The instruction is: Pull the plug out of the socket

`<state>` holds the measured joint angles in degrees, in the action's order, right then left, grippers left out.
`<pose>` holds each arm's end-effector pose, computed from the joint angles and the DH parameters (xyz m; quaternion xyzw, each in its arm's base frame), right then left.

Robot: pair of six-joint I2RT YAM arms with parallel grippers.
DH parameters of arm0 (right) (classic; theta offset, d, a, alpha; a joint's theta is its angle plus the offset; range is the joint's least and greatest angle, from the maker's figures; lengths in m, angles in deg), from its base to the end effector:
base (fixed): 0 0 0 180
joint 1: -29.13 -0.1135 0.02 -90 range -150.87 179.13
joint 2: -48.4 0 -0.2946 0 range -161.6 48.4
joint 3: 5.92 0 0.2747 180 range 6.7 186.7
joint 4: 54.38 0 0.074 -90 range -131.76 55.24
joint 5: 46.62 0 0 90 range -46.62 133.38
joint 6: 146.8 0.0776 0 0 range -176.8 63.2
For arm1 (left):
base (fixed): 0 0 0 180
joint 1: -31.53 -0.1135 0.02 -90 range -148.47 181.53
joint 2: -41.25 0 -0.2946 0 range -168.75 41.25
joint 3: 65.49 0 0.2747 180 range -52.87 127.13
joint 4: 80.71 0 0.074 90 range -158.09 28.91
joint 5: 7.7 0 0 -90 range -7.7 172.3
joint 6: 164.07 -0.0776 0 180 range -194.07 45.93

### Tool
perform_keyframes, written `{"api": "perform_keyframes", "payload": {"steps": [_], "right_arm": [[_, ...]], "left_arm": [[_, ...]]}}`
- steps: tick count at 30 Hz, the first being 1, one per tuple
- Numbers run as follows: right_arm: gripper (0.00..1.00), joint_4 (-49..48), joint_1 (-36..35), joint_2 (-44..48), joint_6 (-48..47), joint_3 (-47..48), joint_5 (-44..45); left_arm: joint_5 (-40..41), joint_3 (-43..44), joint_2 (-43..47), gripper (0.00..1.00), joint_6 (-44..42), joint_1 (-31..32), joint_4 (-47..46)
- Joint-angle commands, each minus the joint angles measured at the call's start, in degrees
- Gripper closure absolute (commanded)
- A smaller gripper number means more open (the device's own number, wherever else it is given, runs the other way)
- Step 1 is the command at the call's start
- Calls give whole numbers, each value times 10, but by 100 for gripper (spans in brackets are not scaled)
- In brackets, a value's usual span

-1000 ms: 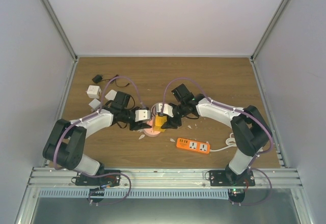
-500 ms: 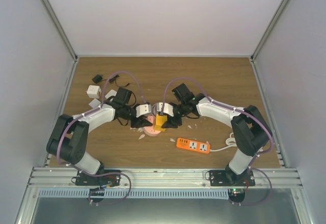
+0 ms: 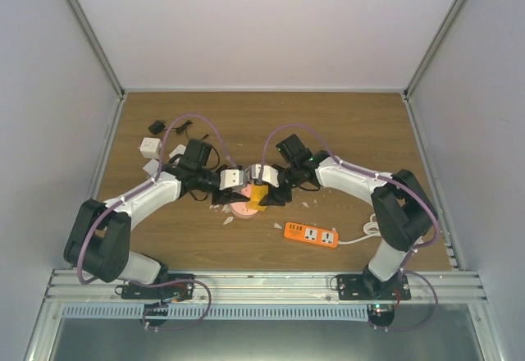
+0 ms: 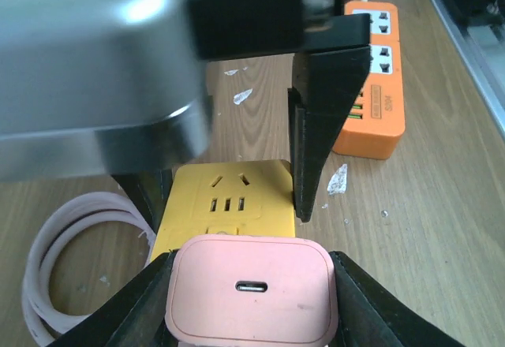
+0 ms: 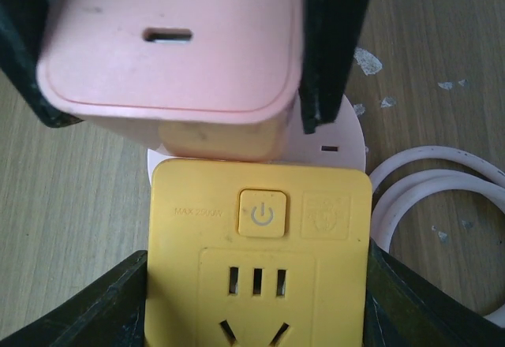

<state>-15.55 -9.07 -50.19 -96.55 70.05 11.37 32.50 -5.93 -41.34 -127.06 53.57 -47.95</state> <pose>0.2766 0.2700 0.1763 -0.6388 0.6815 0.2640 0.2406 0.2601 -0.1692 0.1956 0.6262 0.6122 -0.3166 0.3645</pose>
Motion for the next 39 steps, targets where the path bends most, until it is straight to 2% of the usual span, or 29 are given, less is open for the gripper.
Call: {"api": "perform_keyframes", "payload": {"steps": [1,7,12,23,29,39], "right_arm": [[78,-13,-1,-22,9,9,19],[78,-14,0,-18,10,7,19],[77,-13,-1,-19,12,9,17],[76,-9,-4,-21,15,16,17],[75,-10,-5,-16,17,18,17],[74,-10,-9,-17,21,21,20]], "left_arm": [[9,-19,14,81,-44,27,-38],[23,-18,19,82,-53,8,-12],[43,5,32,81,-85,-44,51],[248,96,14,79,-173,-172,189],[401,128,-40,77,-176,-189,204],[509,145,-125,76,-152,-188,171]]}}
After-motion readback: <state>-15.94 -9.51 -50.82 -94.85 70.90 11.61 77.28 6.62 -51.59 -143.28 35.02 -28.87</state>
